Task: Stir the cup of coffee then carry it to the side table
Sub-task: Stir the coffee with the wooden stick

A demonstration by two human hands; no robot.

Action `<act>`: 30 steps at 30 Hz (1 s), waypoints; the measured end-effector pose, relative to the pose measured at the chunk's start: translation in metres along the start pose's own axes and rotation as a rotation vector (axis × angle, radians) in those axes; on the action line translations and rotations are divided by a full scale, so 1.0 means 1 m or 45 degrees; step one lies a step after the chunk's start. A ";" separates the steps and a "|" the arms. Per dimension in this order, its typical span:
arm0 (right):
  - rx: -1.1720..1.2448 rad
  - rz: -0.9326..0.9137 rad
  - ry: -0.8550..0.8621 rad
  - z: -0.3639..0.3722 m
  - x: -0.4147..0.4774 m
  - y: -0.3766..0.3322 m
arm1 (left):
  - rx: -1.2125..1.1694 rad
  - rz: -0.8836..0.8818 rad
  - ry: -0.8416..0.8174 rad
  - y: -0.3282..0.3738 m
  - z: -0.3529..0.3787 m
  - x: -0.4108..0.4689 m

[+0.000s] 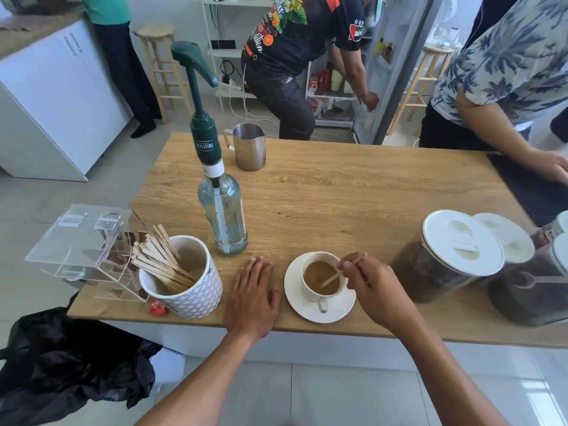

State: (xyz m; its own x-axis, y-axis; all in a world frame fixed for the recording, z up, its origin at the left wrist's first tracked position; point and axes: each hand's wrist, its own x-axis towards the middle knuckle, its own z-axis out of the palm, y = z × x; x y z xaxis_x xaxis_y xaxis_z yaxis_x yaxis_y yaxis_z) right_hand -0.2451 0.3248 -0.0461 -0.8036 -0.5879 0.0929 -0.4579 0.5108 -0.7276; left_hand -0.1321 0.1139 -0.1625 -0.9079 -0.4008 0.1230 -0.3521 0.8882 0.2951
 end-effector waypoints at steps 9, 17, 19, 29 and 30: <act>0.014 0.060 0.011 0.000 0.008 -0.004 | 0.021 0.011 -0.011 -0.003 0.002 0.002; 0.005 0.146 0.164 -0.004 0.010 0.002 | 0.022 0.002 -0.013 -0.005 0.002 0.002; 0.019 0.130 0.099 0.000 0.010 -0.001 | 0.024 0.005 -0.009 -0.005 0.002 0.001; -0.008 0.115 0.133 -0.006 0.012 -0.003 | 0.028 0.007 -0.011 -0.003 0.001 0.002; -0.002 0.104 0.095 -0.006 0.010 -0.004 | 0.021 0.009 -0.015 -0.003 0.001 0.002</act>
State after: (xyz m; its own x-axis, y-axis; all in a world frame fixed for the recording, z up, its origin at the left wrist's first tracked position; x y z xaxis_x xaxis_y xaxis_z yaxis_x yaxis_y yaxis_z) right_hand -0.2537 0.3201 -0.0383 -0.8644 -0.4957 0.0837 -0.3900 0.5560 -0.7340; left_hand -0.1330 0.1109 -0.1645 -0.9130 -0.3917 0.1138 -0.3492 0.8948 0.2782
